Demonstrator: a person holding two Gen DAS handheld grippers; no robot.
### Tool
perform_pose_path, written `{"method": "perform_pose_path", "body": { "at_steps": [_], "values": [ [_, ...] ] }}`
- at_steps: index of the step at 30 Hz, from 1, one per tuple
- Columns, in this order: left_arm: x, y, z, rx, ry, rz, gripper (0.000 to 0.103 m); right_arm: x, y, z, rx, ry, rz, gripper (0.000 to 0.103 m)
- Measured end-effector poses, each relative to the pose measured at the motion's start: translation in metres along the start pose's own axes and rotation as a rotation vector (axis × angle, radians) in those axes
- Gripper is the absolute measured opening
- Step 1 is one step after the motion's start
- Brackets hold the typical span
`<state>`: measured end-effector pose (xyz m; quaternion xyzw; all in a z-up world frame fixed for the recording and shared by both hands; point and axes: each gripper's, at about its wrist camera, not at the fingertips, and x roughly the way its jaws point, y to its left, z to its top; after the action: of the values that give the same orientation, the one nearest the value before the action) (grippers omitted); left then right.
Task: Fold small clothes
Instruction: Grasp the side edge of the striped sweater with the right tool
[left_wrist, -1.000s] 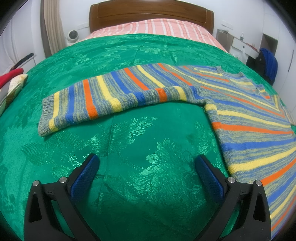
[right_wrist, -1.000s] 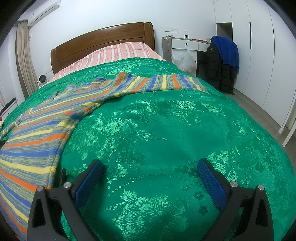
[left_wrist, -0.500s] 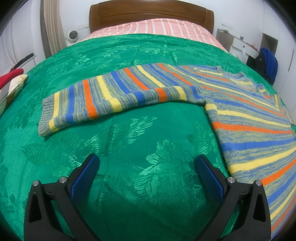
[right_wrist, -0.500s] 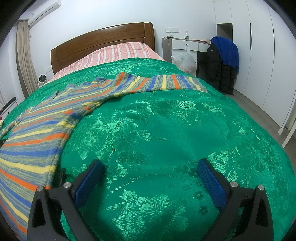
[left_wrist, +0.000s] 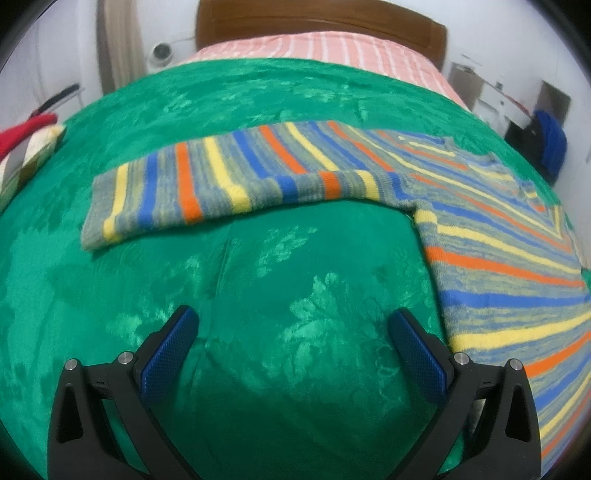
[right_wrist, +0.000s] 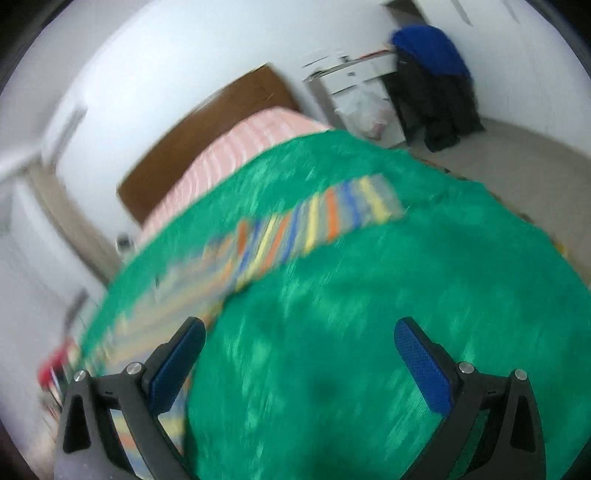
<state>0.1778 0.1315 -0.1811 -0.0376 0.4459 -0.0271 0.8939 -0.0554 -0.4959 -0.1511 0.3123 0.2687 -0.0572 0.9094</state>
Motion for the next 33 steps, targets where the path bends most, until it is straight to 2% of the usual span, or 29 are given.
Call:
{"method": "perform_pose_path", "body": {
  "at_steps": [3, 5, 9, 11, 16, 18, 19, 20, 21, 24, 26, 30, 33],
  "values": [
    [-0.005, -0.005, -0.001, -0.018, 0.078, 0.028, 0.103, 0.028, -0.053, 0.044, 0.25, 0.038, 0.083, 0.101],
    [-0.009, -0.009, -0.004, 0.0, 0.115, 0.024, 0.103, 0.046, -0.081, 0.06, 0.384, 0.052, 0.125, 0.095],
    [-0.015, -0.009, -0.016, 0.023, 0.084, 0.011, 0.103, 0.093, -0.131, 0.089, 0.581, 0.108, 0.135, 0.082],
    [-0.016, -0.01, -0.023, 0.032, 0.042, 0.011, 0.103, 0.11, -0.141, 0.095, 0.605, 0.134, 0.125, 0.075],
    [-0.016, -0.016, -0.032, 0.055, -0.04, 0.055, 0.103, 0.148, -0.139, 0.114, 0.548, 0.199, 0.136, 0.073],
    [-0.016, -0.015, -0.032, 0.052, -0.043, 0.049, 0.103, 0.16, -0.131, 0.119, 0.495, 0.233, 0.14, 0.071],
    [-0.016, -0.015, -0.031, 0.05, -0.043, 0.044, 0.103, 0.166, -0.124, 0.121, 0.443, 0.265, 0.143, 0.059],
    [-0.016, -0.014, -0.031, 0.048, -0.045, 0.037, 0.103, 0.17, -0.119, 0.122, 0.408, 0.286, 0.128, 0.026],
    [-0.017, -0.012, -0.031, 0.047, -0.047, 0.035, 0.103, 0.173, -0.114, 0.125, 0.369, 0.309, 0.081, 0.007],
    [-0.018, -0.012, -0.033, 0.05, -0.063, 0.036, 0.103, 0.166, -0.101, 0.13, 0.332, 0.295, 0.042, 0.006],
    [-0.02, -0.01, -0.036, 0.049, -0.081, 0.035, 0.103, 0.153, -0.07, 0.143, 0.223, 0.266, 0.045, 0.006],
    [-0.022, -0.008, -0.038, 0.043, -0.096, 0.026, 0.103, 0.128, 0.03, 0.165, 0.022, 0.242, 0.187, 0.006],
    [-0.022, -0.008, -0.038, 0.041, -0.102, 0.02, 0.103, 0.125, 0.128, 0.159, -0.112, 0.277, 0.346, 0.006]
  ]
}}
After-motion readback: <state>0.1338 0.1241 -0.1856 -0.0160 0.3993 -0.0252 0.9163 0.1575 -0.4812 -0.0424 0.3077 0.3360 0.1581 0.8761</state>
